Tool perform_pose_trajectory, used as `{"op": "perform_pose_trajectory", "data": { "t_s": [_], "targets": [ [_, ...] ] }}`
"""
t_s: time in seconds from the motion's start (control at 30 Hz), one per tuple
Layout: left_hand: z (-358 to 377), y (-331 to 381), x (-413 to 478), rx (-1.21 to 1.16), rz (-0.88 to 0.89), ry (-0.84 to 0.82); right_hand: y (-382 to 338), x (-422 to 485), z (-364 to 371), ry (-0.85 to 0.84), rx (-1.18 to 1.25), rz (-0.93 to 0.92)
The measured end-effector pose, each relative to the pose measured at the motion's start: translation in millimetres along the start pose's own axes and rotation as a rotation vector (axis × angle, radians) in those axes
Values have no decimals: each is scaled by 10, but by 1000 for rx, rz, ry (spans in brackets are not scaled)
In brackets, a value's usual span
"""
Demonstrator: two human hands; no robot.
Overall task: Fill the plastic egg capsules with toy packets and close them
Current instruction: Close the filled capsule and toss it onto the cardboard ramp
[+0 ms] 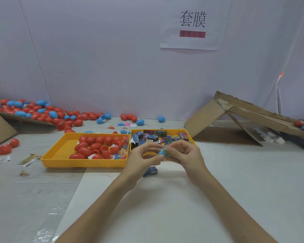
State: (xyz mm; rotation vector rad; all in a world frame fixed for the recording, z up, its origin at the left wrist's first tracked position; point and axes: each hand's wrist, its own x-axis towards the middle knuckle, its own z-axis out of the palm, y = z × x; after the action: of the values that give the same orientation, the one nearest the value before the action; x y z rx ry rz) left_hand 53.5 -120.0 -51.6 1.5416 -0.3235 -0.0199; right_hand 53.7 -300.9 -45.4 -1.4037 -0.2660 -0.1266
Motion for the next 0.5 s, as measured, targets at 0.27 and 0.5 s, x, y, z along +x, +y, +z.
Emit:
{"op": "perform_pose_trajectory", "data": {
  "t_s": [0.27, 0.5],
  "targets": [
    [7, 6, -12, 4, 11, -6, -31, -25, 18, 43, -65, -28],
    [0, 25, -17, -44, 17, 25, -15, -1, 10, -37, 9, 22]
  ]
}}
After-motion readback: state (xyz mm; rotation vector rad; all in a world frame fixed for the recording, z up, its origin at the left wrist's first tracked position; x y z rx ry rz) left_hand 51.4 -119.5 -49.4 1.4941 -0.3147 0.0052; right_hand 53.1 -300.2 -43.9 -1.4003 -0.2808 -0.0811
